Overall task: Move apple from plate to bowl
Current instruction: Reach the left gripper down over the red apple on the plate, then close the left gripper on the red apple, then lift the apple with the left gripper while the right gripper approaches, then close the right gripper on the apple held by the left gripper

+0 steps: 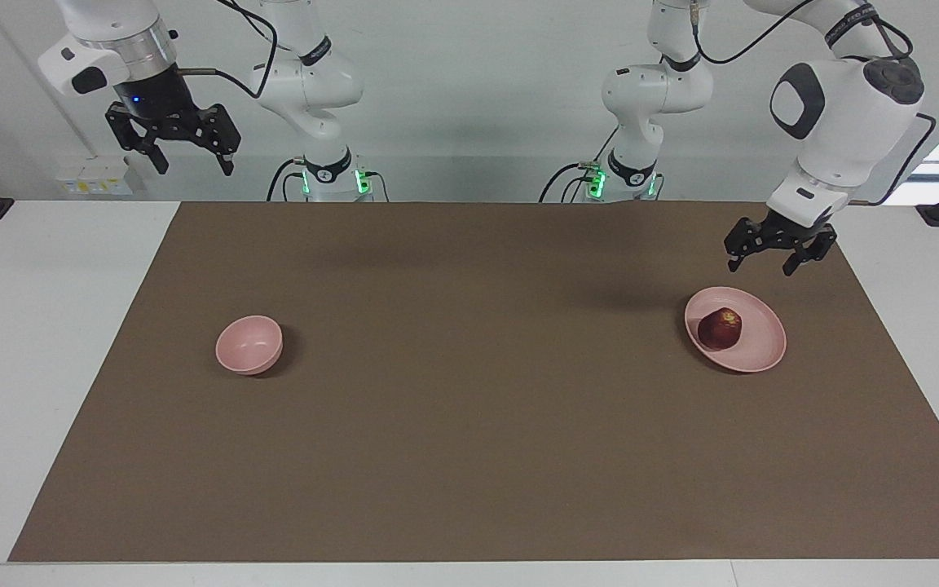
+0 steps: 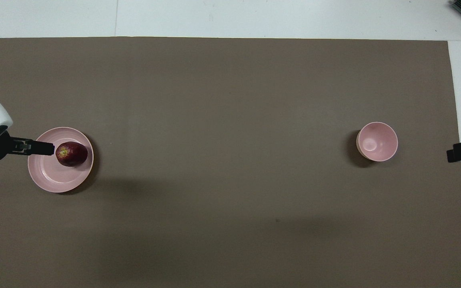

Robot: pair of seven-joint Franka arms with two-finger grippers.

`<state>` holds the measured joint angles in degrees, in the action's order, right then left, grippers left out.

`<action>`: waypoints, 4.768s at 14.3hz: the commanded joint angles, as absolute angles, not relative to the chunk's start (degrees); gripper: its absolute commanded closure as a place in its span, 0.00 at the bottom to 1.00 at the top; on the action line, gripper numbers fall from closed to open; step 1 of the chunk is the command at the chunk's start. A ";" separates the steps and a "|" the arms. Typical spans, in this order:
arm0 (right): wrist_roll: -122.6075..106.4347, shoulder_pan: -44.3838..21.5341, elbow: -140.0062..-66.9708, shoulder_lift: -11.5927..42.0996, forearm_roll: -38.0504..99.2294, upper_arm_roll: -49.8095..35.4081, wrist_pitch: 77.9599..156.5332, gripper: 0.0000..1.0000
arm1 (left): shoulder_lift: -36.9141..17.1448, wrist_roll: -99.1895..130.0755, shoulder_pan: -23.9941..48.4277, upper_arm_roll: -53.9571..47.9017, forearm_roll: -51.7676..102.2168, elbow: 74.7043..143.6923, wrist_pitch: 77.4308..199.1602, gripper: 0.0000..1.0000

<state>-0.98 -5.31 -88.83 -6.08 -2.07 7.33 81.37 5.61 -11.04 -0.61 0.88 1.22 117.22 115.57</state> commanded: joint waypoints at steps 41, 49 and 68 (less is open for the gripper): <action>-1.94 -4.04 -94.91 -10.54 1.58 7.82 80.25 0.00 | 0.44 -3.61 5.98 -9.74 16.75 124.99 132.89 1.00; 13.96 -4.31 -106.00 -11.69 15.28 7.82 85.78 0.00 | -1.67 5.71 6.06 -21.17 34.17 117.17 133.24 1.00; 48.67 -3.25 -103.10 3.60 50.00 7.30 87.36 0.00 | -1.40 10.72 6.06 -39.98 64.42 111.71 160.00 1.00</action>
<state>44.66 -3.59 -105.44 2.15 47.94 8.08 86.77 -0.96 10.15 5.84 -37.62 62.45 112.31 153.89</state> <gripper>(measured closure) 0.000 0.278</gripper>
